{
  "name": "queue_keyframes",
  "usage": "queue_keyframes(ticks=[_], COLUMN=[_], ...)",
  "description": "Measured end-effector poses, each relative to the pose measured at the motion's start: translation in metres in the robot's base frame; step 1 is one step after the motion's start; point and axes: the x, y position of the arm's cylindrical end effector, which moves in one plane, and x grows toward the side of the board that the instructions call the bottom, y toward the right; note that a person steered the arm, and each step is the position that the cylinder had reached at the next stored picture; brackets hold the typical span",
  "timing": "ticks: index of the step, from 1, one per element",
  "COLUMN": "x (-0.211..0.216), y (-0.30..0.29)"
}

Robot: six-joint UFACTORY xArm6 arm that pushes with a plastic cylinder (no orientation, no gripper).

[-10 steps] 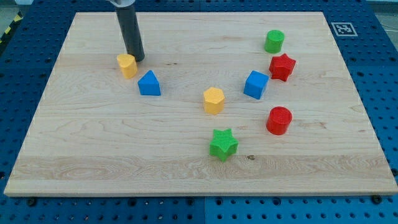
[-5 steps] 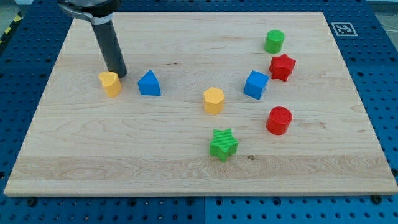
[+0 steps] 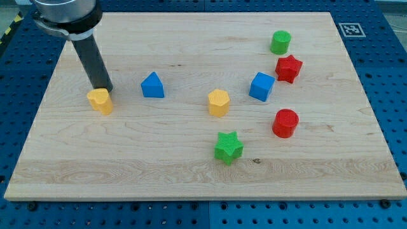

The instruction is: Move the yellow heart towards the bottom left side of the board

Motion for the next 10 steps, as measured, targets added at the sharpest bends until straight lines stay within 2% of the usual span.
queue_keyframes(ticks=[3, 6, 9, 10], x=[0.039, 0.047, 0.048, 0.064], y=[-0.008, -0.008, 0.042, 0.047])
